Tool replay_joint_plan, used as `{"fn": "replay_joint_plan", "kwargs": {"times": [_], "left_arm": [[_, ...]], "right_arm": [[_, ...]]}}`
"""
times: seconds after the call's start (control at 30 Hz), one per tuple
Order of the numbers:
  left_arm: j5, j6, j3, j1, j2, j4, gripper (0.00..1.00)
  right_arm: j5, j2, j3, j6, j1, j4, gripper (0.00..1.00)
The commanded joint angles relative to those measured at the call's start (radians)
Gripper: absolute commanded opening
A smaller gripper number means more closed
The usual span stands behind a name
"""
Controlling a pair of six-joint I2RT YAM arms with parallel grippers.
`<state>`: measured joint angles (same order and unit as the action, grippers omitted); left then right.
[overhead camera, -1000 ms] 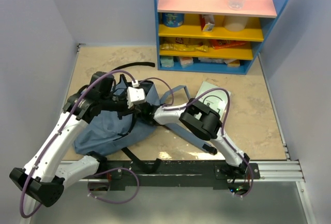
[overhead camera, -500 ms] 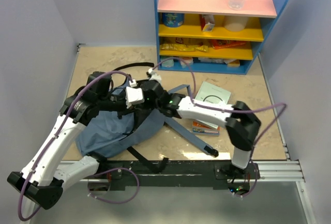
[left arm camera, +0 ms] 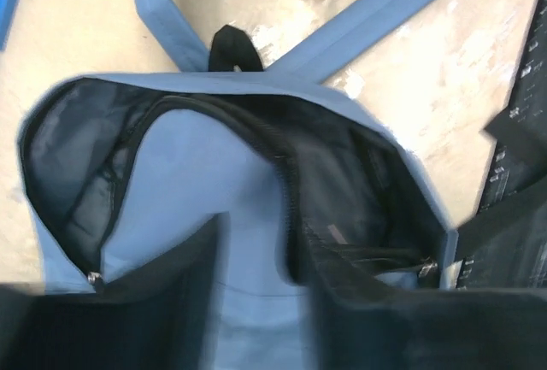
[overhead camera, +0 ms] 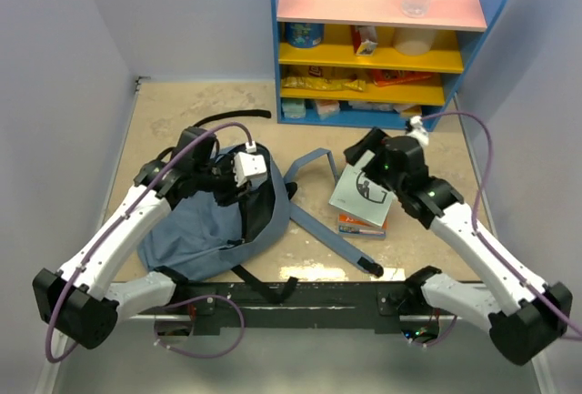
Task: Pack the student bag
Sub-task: Place the book in the student bag, then pick up the book from the center of the board.
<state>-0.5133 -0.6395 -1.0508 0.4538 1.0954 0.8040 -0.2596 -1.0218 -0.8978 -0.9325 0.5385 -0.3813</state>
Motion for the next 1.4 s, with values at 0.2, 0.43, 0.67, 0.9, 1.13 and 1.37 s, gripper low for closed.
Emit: {"fn": "replay_joint_plan", "kwargs": {"times": [0.2, 0.43, 0.67, 0.9, 1.13, 1.37], "left_arm": [[-0.113, 0.184, -0.345, 0.103, 0.234, -0.071, 0.79], [-0.05, 0.202, -0.385, 0.195, 0.414, -0.234, 0.8], [0.005, 0.224, -0.399, 0.215, 0.616, -0.382, 0.78], [0.028, 0.253, -0.429, 0.261, 0.736, -0.463, 0.77], [0.146, 0.279, -0.495, 0.332, 0.822, -0.497, 0.74], [0.194, 0.288, -0.566, 0.373, 0.911, -0.485, 0.72]], "right_arm": [[0.177, 0.083, 0.102, 0.124, -0.345, -0.085, 0.99], [0.299, 0.045, 0.172, 0.158, -0.508, -0.056, 0.99], [0.316, 0.025, 0.223, 0.167, -0.534, -0.044, 0.99], [0.368, 0.011, 0.301, 0.106, -0.535, 0.059, 0.98], [0.415, -0.009, 0.338, 0.084, -0.535, 0.117, 0.98], [0.436, 0.015, 0.335, 0.081, -0.563, 0.122, 0.97]]}}
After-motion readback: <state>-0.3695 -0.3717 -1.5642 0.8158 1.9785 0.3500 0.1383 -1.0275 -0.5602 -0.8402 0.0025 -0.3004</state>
